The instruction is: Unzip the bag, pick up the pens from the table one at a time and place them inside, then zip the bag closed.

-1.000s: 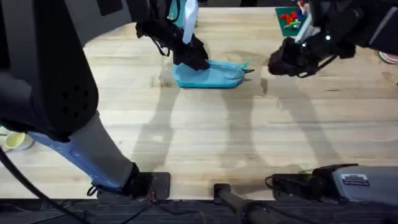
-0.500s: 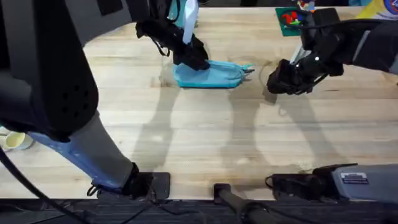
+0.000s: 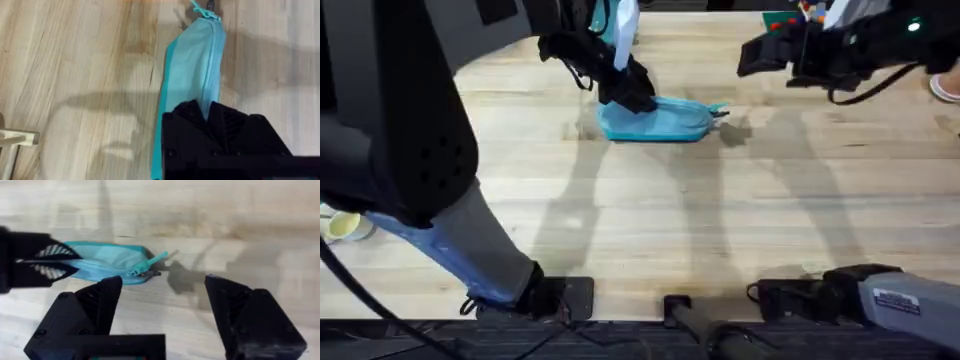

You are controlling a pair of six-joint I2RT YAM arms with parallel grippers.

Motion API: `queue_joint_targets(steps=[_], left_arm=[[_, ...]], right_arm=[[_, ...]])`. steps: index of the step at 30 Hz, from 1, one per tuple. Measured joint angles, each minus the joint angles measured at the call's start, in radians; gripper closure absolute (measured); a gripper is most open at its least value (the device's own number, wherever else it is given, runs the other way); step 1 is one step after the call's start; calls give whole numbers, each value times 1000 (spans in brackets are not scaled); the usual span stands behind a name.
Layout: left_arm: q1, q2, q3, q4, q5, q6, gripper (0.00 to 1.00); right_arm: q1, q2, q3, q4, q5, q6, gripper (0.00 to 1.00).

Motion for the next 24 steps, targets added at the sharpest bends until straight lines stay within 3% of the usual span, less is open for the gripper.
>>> queue_joint_targets(steps=[3, 4, 9, 16, 24], left_arm=[[0, 0, 0, 0, 0, -10, 913], [0, 0, 0, 0, 0, -13, 806], [10, 0, 0, -16, 2, -23, 57], [14, 0, 44, -150, -6, -26, 6], [11, 0, 303, -415, -127, -29, 6]], right_arm=[[0, -33, 5, -2, -21, -80, 5], [0, -40, 5, -3, -24, -102, 4], [0, -49, 5, -6, -31, -172, 4], [0, -49, 5, -8, -33, -198, 4], [0, -49, 5, -7, -33, -234, 4]])
